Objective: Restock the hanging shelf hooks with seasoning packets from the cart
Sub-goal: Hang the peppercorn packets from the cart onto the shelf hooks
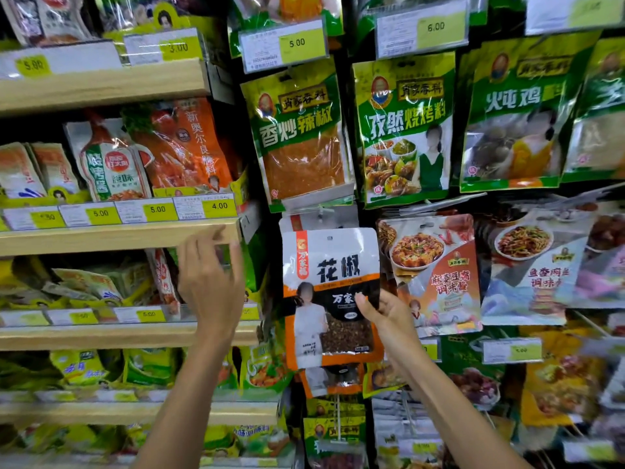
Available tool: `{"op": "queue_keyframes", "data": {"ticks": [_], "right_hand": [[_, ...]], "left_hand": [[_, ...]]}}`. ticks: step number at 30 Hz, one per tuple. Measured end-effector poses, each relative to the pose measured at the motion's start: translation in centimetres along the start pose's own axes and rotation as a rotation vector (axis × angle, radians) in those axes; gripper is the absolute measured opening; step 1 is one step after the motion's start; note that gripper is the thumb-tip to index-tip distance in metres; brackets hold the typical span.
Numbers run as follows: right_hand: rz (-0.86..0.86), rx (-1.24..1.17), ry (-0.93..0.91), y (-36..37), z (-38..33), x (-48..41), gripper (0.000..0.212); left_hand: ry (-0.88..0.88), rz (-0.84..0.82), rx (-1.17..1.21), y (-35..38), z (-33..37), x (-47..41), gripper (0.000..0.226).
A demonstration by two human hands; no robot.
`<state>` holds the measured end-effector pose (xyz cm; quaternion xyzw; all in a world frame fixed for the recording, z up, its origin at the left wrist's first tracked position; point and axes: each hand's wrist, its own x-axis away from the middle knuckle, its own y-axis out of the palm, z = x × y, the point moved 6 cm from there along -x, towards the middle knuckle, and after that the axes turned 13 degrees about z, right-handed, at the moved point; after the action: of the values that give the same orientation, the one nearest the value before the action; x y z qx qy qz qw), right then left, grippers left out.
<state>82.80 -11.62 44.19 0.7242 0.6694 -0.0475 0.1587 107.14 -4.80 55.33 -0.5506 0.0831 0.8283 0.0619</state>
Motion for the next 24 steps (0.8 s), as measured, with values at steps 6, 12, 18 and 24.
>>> {"op": "queue_keyframes", "data": {"ticks": [6, 12, 18, 24], "right_hand": [[0.017, 0.038, -0.031, 0.8, -0.6, -2.0, 0.012], [0.034, 0.084, -0.026, 1.5, -0.7, -3.3, 0.01], [0.11, 0.146, -0.012, 1.7, -0.2, -4.4, 0.02], [0.18, 0.189, 0.039, 2.6, 0.7, -6.8, 0.032]], "left_hand": [[0.375, -0.004, -0.202, 3.7, -1.3, -0.5, 0.024], [0.434, 0.043, -0.173, 4.4, -2.9, -0.2, 0.023], [0.433, 0.037, -0.14, 4.7, -3.4, -0.5, 0.027], [0.44, 0.035, -0.123, 4.5, -3.4, -0.5, 0.03]]}}
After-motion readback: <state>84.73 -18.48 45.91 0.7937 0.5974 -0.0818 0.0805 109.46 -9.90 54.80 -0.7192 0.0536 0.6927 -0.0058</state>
